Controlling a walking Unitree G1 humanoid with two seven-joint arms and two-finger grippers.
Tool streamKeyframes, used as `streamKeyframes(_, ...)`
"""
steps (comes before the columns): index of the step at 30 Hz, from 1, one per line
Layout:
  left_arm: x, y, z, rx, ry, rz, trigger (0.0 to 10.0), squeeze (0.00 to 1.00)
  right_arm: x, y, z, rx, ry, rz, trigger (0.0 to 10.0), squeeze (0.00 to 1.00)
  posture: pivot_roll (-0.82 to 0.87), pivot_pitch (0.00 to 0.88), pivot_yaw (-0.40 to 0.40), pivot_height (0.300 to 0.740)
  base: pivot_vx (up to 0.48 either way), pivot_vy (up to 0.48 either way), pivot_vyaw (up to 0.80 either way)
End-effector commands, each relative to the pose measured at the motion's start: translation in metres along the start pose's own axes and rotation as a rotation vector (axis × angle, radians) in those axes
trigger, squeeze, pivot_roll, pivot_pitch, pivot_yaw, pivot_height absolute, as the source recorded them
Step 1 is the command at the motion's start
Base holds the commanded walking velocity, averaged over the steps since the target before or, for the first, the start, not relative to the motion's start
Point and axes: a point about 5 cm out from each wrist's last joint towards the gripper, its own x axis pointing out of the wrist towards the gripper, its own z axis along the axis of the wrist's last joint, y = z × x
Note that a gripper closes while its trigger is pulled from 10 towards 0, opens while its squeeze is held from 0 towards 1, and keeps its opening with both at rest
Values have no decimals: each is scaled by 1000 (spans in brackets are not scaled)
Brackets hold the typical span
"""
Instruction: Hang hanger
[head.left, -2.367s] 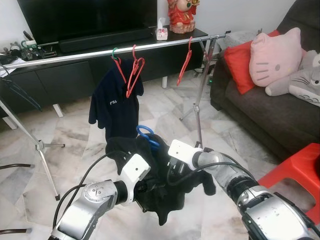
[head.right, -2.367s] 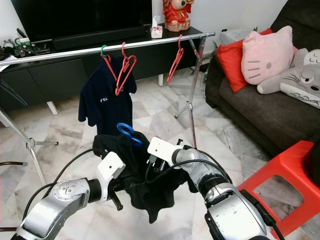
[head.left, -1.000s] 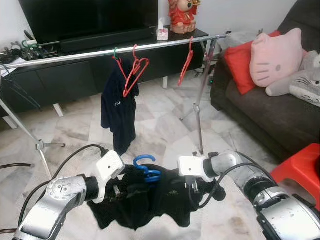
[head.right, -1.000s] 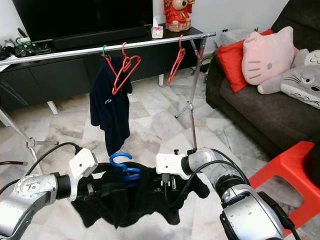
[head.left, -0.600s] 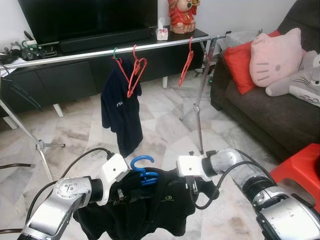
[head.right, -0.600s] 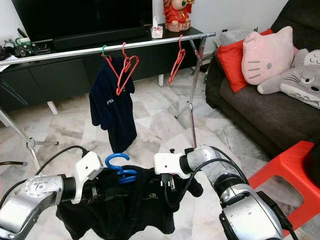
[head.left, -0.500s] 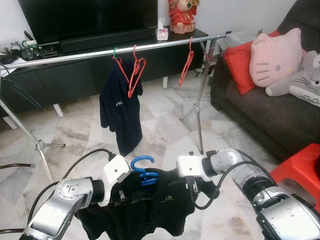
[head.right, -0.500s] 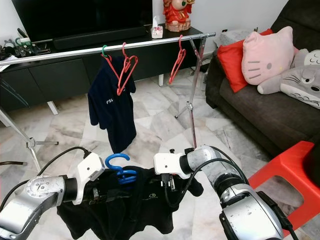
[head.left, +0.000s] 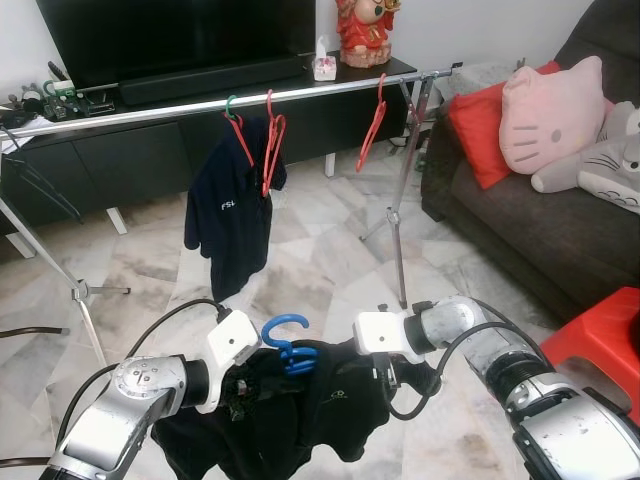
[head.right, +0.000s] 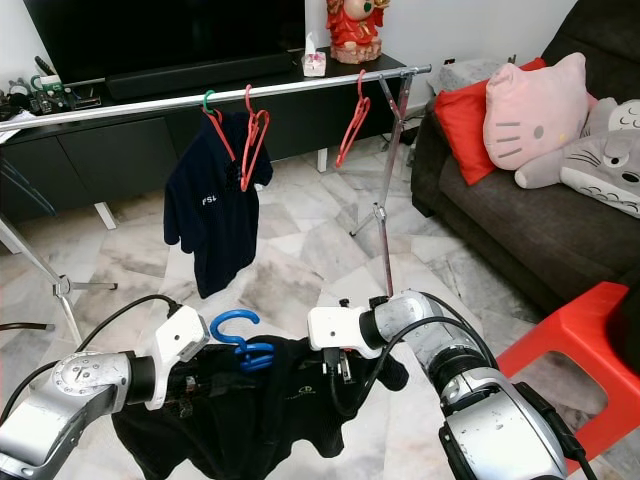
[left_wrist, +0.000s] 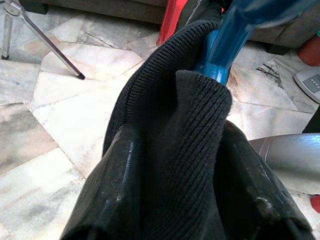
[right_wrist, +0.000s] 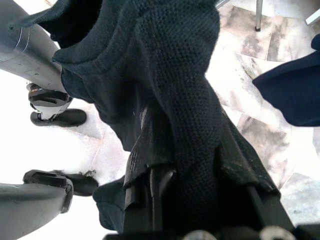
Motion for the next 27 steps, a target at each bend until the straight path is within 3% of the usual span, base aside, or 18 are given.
streamKeyframes(1,-1,2,4,15,-13,-8,0,0,-6,-11,11,-29,-53,-59,10000,0,-82,0,-3,740,0,0,0)
streamKeyframes(27,-1,1,6,14,-25,-13,0,0,-4,-11,10,-14,-53,-60,10000,0,-79,0,-4,740,0,0,0)
